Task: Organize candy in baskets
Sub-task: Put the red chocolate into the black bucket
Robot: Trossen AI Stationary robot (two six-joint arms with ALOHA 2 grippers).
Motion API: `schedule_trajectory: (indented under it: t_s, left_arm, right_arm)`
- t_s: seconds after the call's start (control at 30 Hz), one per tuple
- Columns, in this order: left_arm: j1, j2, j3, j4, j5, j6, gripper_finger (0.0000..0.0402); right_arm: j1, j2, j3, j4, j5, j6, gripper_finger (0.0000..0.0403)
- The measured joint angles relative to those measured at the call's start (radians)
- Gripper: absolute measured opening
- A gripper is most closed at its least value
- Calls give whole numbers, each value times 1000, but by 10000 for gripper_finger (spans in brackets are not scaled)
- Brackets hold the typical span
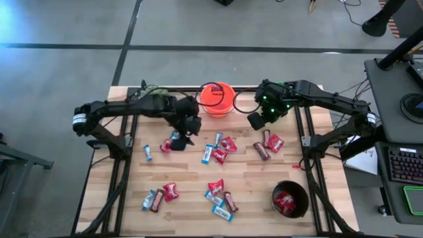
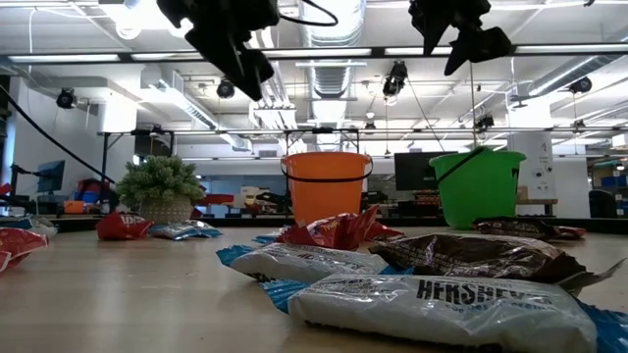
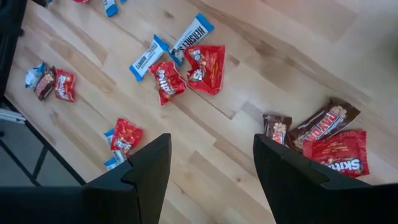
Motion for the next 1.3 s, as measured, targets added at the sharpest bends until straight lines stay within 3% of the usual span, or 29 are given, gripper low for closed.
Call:
schedule_trajectory:
  t_s: [0.23,0.67,1.0,1.3]
  left_arm:
    - [-2,109,10,66,-3,20,204]
    - [-2,368,235,-15,-62,117,204]
    - [-45,447,251,-35,-19,121,204]
    - [-116,475,252,49,-44,111,204]
  right_arm:
    - [0,0,0,8,0,-1,215]
    - [0,0,0,7,-2,-28,215]
    - [0,0,0,1,-7,-58,215]
    - [-23,-24,0,1,2,-72,215]
